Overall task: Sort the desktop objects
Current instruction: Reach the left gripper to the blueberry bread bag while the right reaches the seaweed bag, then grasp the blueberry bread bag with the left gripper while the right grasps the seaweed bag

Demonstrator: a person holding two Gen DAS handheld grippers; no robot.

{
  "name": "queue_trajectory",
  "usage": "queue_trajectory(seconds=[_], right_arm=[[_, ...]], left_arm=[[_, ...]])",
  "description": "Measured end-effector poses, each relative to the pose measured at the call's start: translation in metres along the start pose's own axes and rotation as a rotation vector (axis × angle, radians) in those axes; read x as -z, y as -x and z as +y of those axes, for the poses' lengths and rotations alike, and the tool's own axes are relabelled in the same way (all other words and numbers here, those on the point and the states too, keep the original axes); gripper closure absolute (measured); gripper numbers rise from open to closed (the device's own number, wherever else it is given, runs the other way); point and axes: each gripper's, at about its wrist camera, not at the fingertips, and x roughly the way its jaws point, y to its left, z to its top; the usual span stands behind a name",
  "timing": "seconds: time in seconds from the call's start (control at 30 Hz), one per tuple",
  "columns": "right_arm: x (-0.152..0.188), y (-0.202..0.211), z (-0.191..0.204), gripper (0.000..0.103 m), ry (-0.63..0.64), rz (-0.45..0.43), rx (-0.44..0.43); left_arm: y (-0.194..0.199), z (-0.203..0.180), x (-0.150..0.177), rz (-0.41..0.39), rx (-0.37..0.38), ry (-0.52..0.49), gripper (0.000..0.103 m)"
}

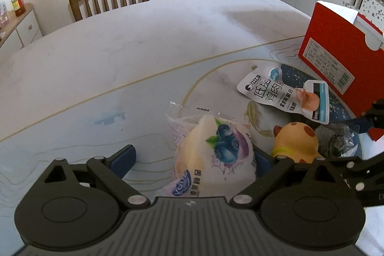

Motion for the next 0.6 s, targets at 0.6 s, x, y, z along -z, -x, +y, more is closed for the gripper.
queue_trajectory(seconds=[0.6], right_arm=[[0.002, 0.007, -0.005, 0.064, -0.017, -0.021, 0.013]], left_arm=[[0.014, -0.006, 0.004, -0.015, 0.020, -0.019, 0.048]])
